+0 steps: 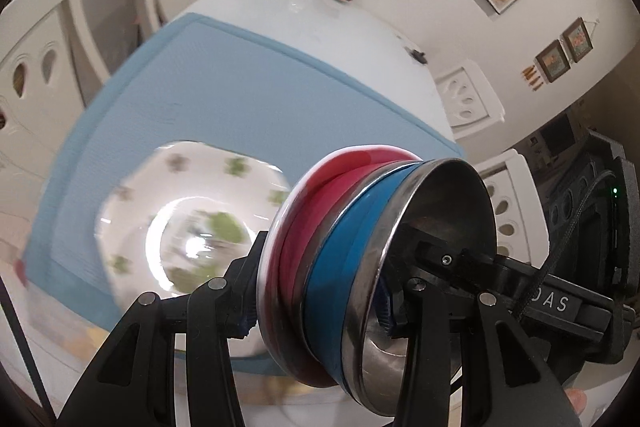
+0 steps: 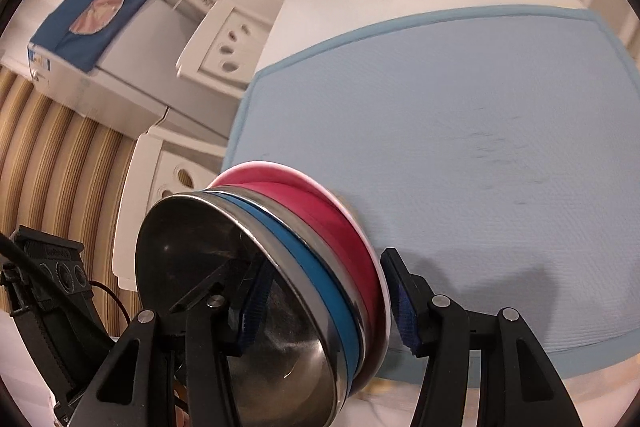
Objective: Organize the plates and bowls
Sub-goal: 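Carry the bowl stack onto the leaf plate stack and release it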
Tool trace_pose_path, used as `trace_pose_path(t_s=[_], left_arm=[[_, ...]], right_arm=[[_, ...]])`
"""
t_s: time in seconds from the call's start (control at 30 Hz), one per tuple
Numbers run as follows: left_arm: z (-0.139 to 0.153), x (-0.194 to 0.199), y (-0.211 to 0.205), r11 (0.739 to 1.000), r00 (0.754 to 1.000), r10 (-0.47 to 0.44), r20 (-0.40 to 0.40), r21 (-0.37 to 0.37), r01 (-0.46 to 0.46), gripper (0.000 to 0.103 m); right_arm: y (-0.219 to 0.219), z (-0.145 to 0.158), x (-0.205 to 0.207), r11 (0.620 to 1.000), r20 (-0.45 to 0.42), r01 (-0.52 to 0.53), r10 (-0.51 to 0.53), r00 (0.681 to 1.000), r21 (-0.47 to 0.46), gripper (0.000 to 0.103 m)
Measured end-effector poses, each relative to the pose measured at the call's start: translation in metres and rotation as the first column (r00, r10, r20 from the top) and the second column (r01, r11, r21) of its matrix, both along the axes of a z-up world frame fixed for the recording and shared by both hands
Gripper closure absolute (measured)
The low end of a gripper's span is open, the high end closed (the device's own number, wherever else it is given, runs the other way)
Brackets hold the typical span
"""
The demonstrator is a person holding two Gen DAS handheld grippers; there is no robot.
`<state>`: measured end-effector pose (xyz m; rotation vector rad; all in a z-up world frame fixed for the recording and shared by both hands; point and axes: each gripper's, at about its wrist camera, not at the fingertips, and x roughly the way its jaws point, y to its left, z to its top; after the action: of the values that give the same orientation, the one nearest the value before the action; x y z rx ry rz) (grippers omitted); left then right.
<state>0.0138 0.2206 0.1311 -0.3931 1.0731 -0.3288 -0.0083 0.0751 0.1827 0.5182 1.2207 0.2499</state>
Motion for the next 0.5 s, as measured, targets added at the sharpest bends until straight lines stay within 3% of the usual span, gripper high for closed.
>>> trace_pose_path(t_s=[0.23,0.5], left_arm=[[-0.037,0.02,0.054,1.0,0.997,-0.005,-0.08,-0.017,0.004,0.062],[-0.065,0.039,0.072,0.995,0.988,-0.086,-0.127,-0.058,0.079,0.062]], right_arm=[[0.073,-0.037,0.024,1.0,-0.086,-0.015,0.013,0.996,-0.021,0.049],[0.097,-0.063,0.035,0.996,-0.149,0.022,-0.035,0.988,-0.09,0.049]])
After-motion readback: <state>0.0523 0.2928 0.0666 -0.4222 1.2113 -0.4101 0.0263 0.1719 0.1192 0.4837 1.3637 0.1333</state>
